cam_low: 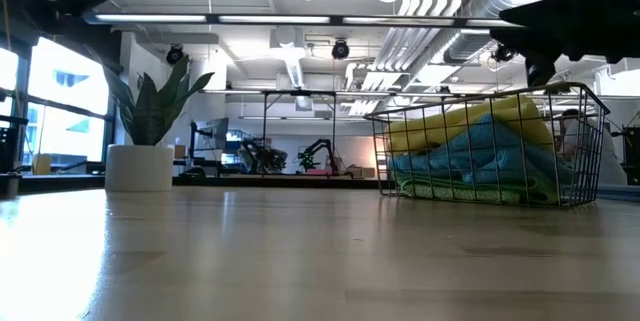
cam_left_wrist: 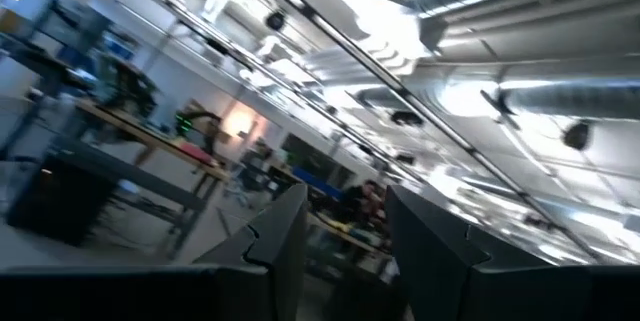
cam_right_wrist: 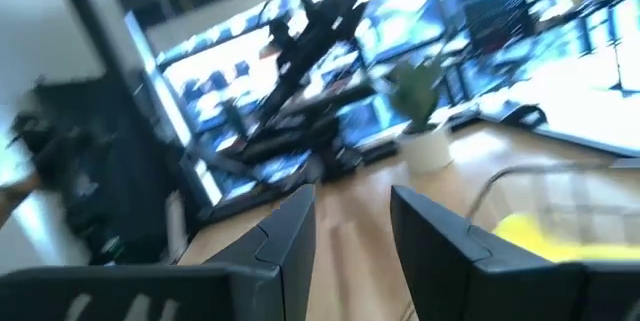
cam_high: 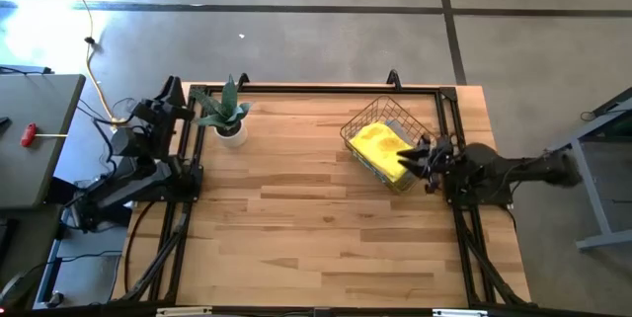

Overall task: Fold microfiber towels
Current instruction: Return to Home Position

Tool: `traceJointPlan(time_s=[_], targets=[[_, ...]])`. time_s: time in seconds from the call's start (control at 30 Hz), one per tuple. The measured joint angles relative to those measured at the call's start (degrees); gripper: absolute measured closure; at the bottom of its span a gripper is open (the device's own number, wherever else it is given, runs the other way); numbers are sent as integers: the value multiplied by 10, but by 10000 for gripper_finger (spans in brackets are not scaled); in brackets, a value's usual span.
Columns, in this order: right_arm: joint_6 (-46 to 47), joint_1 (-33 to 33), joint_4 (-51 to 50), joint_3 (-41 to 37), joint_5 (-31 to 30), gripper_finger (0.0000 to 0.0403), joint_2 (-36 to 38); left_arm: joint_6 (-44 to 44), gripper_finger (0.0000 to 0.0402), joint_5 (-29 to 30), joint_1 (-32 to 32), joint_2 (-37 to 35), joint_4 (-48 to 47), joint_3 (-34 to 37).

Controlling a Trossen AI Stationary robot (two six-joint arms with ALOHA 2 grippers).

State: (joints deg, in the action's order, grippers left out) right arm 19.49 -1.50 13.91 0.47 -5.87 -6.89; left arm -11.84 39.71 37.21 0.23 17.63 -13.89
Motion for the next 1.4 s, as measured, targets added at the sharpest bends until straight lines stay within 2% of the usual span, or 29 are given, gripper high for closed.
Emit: traceJointPlan(time_s=[0.23, 0.87, 1.03, 1.4], targets=[[0, 98, 3, 0, 0, 279, 69, 0, 273, 1, 61, 0, 0, 0], [0, 333, -33, 0, 0, 279, 68, 0, 273, 0, 102, 0, 0, 0], [0, 357, -52, 0, 0, 279, 66, 0, 273, 0, 102, 0, 0, 0], [0, 360, -118, 0, -1, 279, 66, 0, 273, 0, 102, 0, 0, 0]])
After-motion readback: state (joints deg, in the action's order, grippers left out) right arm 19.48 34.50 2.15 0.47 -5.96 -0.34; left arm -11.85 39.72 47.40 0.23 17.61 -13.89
